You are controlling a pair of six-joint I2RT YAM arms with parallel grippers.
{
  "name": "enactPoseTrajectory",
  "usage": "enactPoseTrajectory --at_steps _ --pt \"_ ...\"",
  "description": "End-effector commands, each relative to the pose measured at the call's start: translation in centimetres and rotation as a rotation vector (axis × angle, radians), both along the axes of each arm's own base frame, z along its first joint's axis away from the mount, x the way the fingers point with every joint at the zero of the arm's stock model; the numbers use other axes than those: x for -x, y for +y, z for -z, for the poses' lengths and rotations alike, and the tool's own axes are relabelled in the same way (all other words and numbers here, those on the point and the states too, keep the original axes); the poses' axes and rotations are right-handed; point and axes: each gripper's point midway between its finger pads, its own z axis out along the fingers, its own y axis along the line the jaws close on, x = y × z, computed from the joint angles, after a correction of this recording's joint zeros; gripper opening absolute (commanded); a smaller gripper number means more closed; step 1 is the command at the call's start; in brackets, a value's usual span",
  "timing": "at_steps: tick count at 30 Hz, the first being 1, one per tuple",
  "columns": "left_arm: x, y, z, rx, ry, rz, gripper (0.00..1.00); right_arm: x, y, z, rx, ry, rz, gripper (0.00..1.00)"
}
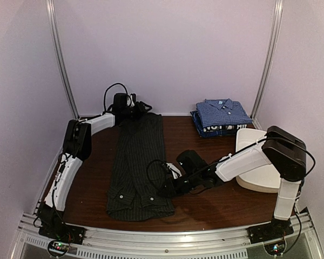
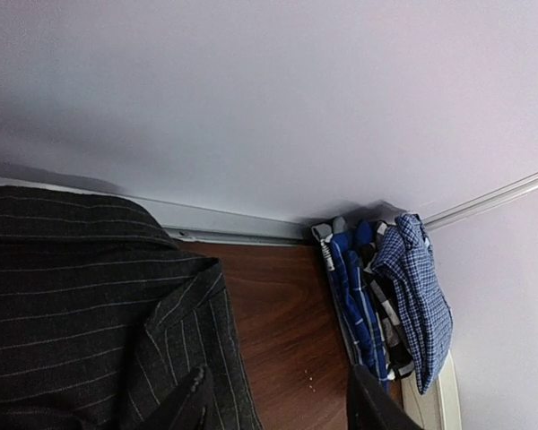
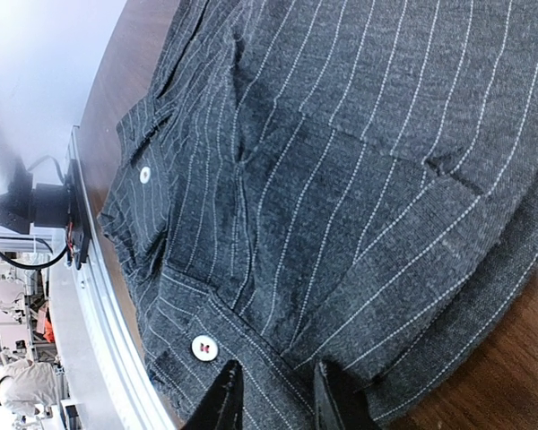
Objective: Fold and stack the long sleeve shirts
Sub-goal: Smooth out the rectangle-folded shirt at the center of the board.
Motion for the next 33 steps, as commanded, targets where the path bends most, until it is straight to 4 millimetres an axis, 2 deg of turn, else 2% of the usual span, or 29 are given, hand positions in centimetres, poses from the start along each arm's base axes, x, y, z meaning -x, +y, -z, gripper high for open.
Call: enactPoseTrajectory --at_steps 1,8,11,18,20,25,33 --pt "0.8 2.9 -4.6 -0.094 -0.068 -0.033 0.51 -0.5 0.5 -2.2 -0.030 -0.058 0.007 0.28" --pt "2.6 7.6 -1.1 -0.143 0.028 -0.049 0.41 -0.5 0.6 -2.7 -0.044 -0.063 0.011 0.29" --pt "2.8 9.2 0.4 -0.174 0.057 -0.058 0.38 -0.4 0.7 -2.8 -0.049 -0.062 0.008 0.29" --pt "2.2 12.2 4.4 -0.200 0.111 -0.090 0.35 -0.2 1.1 -2.7 -0.048 -0.060 0.000 0.29" --pt "2.1 13.3 6.1 -0.210 0.153 -0.104 0.35 -0.1 1.2 -2.5 -0.046 -0.055 -0.005 0.29" --pt "1.1 14.6 8.4 -0.217 0.191 -0.125 0.35 0.2 1.3 -1.9 -0.033 -0.043 -0.016 0.29" --pt "-0.1 16.2 9.3 -0.248 0.218 -0.189 0.35 0.3 1.2 -1.4 -0.018 -0.032 -0.018 0.29"
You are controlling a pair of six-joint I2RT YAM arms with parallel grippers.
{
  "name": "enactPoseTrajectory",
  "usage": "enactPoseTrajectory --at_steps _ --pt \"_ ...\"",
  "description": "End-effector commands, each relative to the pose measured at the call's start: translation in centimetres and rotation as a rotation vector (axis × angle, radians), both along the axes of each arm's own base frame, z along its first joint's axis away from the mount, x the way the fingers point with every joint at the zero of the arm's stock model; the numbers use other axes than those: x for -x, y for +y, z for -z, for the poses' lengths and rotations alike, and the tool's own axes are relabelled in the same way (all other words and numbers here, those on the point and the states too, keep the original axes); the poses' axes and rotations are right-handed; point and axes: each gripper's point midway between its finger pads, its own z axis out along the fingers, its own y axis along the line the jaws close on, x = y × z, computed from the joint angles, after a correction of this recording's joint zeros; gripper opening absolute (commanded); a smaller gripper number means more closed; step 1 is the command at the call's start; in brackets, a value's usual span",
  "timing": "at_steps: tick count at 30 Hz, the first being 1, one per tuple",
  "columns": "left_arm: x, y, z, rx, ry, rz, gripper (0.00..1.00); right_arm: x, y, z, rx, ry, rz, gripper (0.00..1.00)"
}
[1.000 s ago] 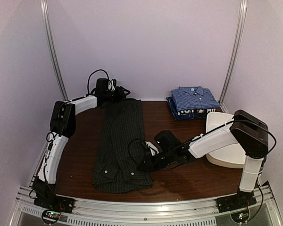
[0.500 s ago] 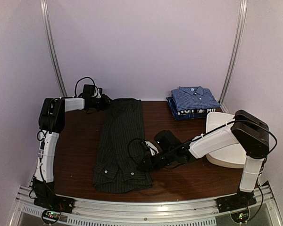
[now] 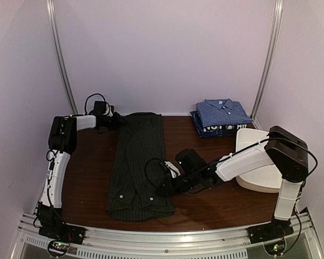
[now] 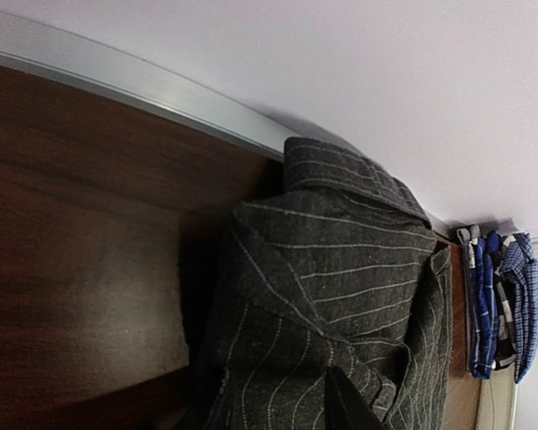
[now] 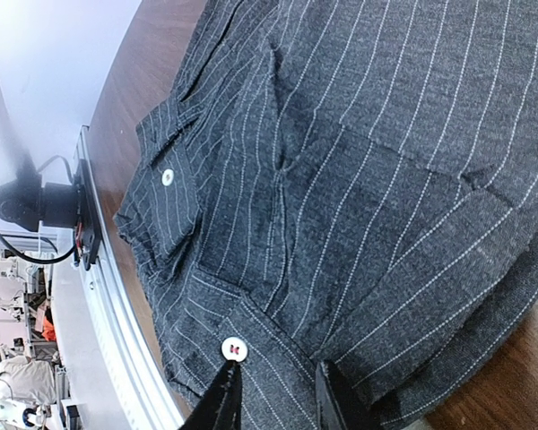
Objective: Fold and stack the long sleeve shirts
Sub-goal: Smooth out the rectangle-folded shirt at the center of the board.
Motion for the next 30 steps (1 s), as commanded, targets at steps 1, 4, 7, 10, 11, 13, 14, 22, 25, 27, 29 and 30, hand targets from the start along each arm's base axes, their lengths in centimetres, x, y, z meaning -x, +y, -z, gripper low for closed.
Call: enactPoseTrajectory --at_steps 1,4,7,10,11,13,14,22,25,27,29,30 --pt "-0.5 1.8 1.7 -0.048 0.035 -0.059 0.36 0.0 0.5 -0.1 0.000 -0.009 -0.011 0.29" --pt "-0.9 2.0 1.3 -0.046 0.018 -0.063 0.36 0.2 0.4 0.1 0.005 -0.004 -0.015 0.29" --pt "-1.5 2.0 0.7 -0.042 -0.004 -0.063 0.36 0.3 0.2 0.4 0.014 -0.001 -0.015 0.29" --pt "-2.2 1.9 -0.4 -0.037 -0.033 -0.069 0.37 0.4 0.1 0.3 0.014 0.000 -0.013 0.29" --pt "-2.4 1.9 -0.9 -0.038 -0.042 -0.072 0.38 0.3 0.1 0.2 0.013 -0.003 -0.010 0.29" --pt "-2.9 2.1 -2.1 -0.041 -0.066 -0.076 0.39 0.1 0.1 0.0 0.017 -0.012 -0.004 0.29" --pt "-3.0 2.1 -2.7 -0.044 -0.074 -0.076 0.39 0.0 0.0 -0.2 0.017 -0.020 0.000 0.29" --pt "-0.8 2.1 -8.4 -0.056 -0.117 -0.043 0.41 -0.7 -0.8 -1.5 0.021 -0.064 0.039 0.30" --pt "1.6 2.1 -9.6 -0.052 -0.100 -0.022 0.41 -0.6 -1.3 -1.9 0.013 -0.073 0.052 0.31" --pt "3.6 2.1 -9.8 -0.053 -0.083 -0.009 0.40 -0.5 -1.7 -2.0 0.010 -0.075 0.059 0.33" --pt "5.9 2.2 -9.5 -0.059 -0.048 -0.003 0.40 -0.4 -2.1 -2.0 0.010 -0.076 0.064 0.34" --pt "7.1 2.1 -9.6 -0.060 -0.037 0.002 0.40 -0.2 -2.3 -1.9 0.010 -0.073 0.065 0.34"
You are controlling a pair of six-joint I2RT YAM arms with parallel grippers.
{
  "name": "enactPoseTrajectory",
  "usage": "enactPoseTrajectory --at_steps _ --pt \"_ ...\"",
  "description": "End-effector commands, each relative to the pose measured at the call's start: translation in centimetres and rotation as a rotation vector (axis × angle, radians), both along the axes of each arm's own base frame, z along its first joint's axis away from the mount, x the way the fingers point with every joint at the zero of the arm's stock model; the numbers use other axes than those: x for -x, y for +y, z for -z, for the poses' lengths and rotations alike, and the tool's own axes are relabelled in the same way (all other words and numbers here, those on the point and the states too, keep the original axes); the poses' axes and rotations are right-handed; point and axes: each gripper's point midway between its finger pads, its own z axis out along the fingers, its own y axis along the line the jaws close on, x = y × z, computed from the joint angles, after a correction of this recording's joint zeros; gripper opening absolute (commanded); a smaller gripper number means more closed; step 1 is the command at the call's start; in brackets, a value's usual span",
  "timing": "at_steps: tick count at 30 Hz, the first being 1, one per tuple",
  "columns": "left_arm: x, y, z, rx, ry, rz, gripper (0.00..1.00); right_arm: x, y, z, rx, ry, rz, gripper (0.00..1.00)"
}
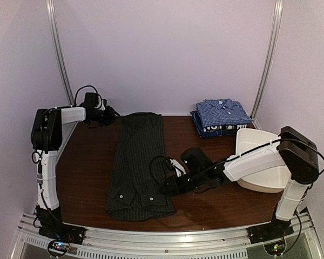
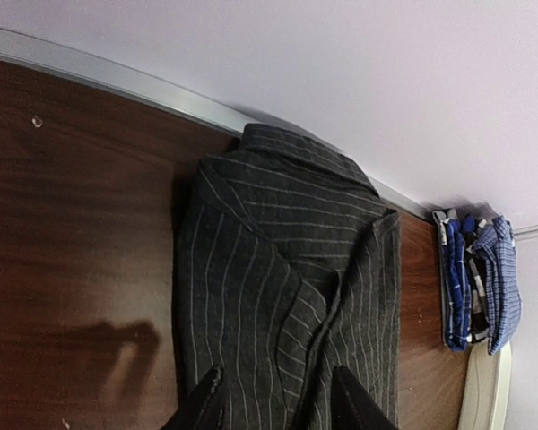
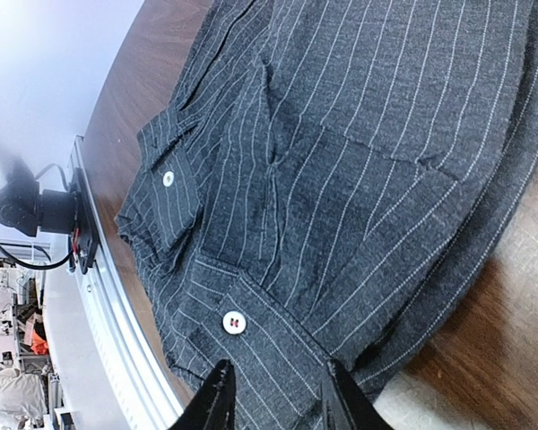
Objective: Fold and stack the long sleeve shirts
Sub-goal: Smooth out the rectangle-folded shirt at the center of the board.
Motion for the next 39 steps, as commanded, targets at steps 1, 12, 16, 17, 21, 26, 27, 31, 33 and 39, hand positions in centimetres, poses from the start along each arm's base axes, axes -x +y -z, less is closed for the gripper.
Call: enactPoseTrajectory --at_steps 1,12,16,17,21,26,27,31,33,39 --pt "4.1 -0.1 -2.8 -0.005 -0.026 0.038 0.40 -0.2 -1.0 -0.5 -0.011 -0.031 0.027 0.34" --pt "18.4 -1.8 0.8 -0.118 0.173 0.097 0.37 0.9 -1.5 -0.4 -0.037 -0.017 0.004 0.35" --pt "24.3 -3.0 2.9 -0.183 0.263 0.168 0.36 1.0 -1.7 -0.3 -0.022 -0.023 -0.002 0.35" --pt "25.6 -3.2 3.2 -0.188 0.279 0.184 0.36 1.0 -1.9 -0.3 -0.017 -0.025 -0.001 0.35" --pt "30.6 -4.1 3.8 -0.189 0.325 0.243 0.35 1.1 -2.0 -0.2 -0.007 -0.025 -0.002 0.35" --pt "35.2 -6.2 2.7 -0.220 0.316 0.319 0.33 1.0 -2.0 0.0 0.001 -0.021 0.007 0.35" --pt "36.1 -6.6 2.8 -0.226 0.319 0.336 0.33 1.0 -2.0 0.0 0.004 -0.021 0.009 0.36" --pt "39.6 -8.4 3.6 -0.262 0.348 0.417 0.33 0.7 -2.0 -0.1 0.009 -0.032 0.015 0.35" --pt "40.9 -9.2 4.2 -0.309 0.356 0.450 0.33 0.6 -1.9 -0.1 0.010 -0.034 0.015 0.35" --pt "42.6 -10.9 5.0 -0.427 0.365 0.500 0.32 0.4 -1.8 -0.6 0.012 -0.044 0.018 0.35"
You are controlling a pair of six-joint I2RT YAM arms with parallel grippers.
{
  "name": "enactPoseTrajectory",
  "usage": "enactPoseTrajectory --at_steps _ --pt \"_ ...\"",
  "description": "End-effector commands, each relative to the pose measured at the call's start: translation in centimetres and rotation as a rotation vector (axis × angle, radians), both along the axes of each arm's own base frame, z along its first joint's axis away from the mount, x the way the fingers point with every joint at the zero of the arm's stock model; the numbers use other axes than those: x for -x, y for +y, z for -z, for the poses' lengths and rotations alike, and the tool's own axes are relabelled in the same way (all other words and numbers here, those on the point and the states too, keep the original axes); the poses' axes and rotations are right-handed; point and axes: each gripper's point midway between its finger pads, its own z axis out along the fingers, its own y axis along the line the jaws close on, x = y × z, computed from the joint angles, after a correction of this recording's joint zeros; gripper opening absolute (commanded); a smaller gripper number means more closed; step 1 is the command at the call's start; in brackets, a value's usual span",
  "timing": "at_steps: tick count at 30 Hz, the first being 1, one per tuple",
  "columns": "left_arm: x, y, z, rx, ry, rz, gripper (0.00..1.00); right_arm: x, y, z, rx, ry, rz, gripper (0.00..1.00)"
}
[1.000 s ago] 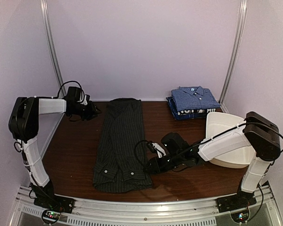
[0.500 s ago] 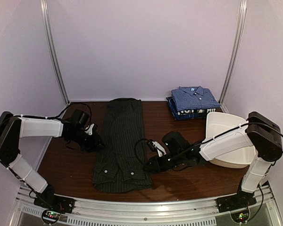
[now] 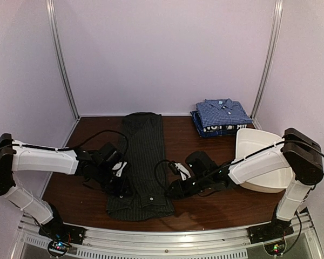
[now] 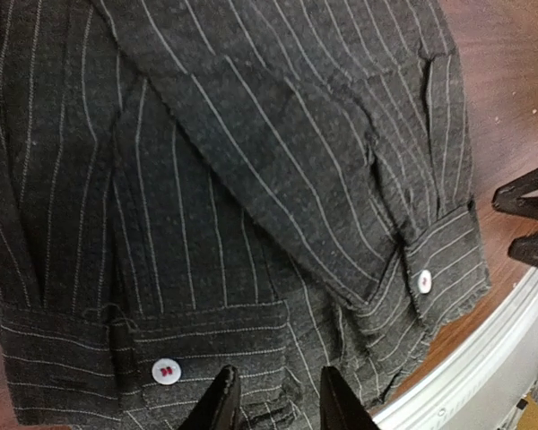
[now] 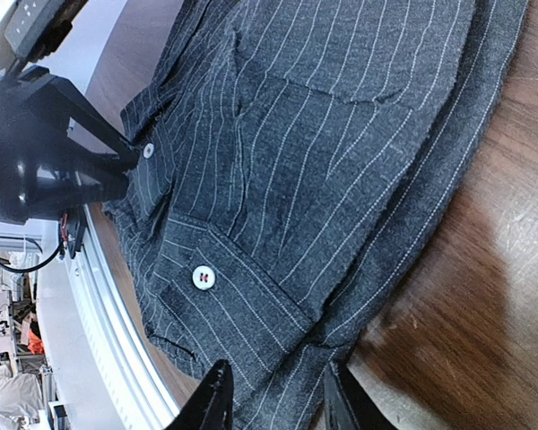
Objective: Fold and stack the long sleeve shirts
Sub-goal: Smooth out the rectangle-folded shirt at the center of the board.
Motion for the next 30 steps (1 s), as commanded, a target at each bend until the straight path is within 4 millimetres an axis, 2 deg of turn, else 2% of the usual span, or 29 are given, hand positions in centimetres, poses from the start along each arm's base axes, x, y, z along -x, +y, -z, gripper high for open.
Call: enactPoseTrajectory --at_steps 1,5,11,25,30 --pt "0.4 -0.5 0.5 -0.101 -0.019 0.009 0.32 -0.8 0.3 -1.4 -0.008 -0.053 0.011 0.36" --pt "1.3 -0.4 1.4 -0.178 -0.011 0.032 0.32 -0.8 0.1 -1.3 -0.001 -0.055 0.014 0.36" --pt "1.9 -0.5 1.6 -0.221 -0.017 0.051 0.32 -0.8 0.0 -1.3 -0.001 -0.054 0.021 0.36" --pt "1.7 -1.2 2.2 -0.287 -0.038 0.089 0.30 -0.8 -0.2 -1.2 -0.006 -0.055 0.026 0.36" --pt "1.8 -1.0 2.5 -0.318 -0.038 0.092 0.19 -0.7 -0.2 -1.3 -0.009 -0.056 0.027 0.36"
